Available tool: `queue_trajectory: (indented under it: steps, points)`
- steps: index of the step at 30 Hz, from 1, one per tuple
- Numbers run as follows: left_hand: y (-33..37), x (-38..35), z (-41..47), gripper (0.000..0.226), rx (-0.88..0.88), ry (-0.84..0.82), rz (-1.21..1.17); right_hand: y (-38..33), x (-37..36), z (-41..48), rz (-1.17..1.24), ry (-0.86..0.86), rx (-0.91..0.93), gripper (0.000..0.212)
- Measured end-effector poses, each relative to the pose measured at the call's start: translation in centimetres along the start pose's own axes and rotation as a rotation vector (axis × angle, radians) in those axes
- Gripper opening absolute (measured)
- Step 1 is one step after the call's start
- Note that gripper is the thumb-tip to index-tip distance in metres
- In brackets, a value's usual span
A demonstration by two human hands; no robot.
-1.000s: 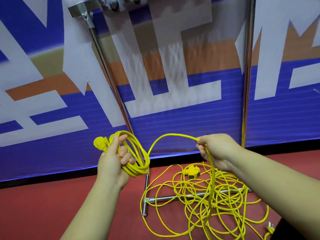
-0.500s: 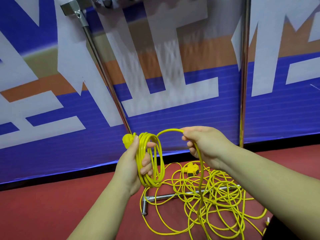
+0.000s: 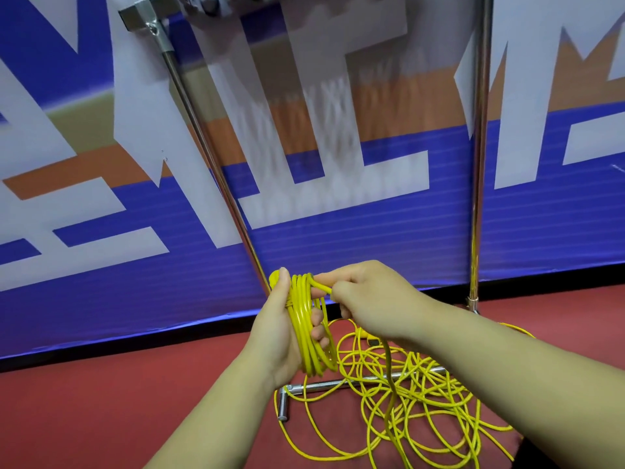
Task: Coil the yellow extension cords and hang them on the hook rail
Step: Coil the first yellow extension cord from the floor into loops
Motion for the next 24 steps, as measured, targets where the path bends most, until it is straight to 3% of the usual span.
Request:
queue_trajectory:
  steps: [6, 12, 19, 24]
  points:
    - [0.1, -0.2, 0.1, 0.046, -0.029, 0.036, -0.034, 0.0, -0.7, 0.2, -0.001, 0.070, 0.093, 0.017]
    - [0.4, 0.7, 0.4, 0.018, -0.021, 0.089, 0.001, 0.1, -1.1, 0.2, -0.161, 0.079, 0.137, 0.020]
    - [1.6, 2.0, 0.7, 0.027, -0.124, 0.219, 0.034, 0.1, -2.3, -0.1, -0.157, 0.037, 0.209, 0.025]
    - [4.7, 2.6, -0.3, 0.019, -0.330, 0.280, -0.050, 1.4, -2.7, 0.3, -0.108, -0.084, 0.218, 0.021]
Point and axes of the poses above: each hand's wrist, its own z-axis towards the middle knuckle, its own x-axis out of the back of the hand, y = z × x, the point moved 8 cm from there along z, towards the middle knuckle, and after that the axes turned 1 degree about x, right-handed, at the moved point
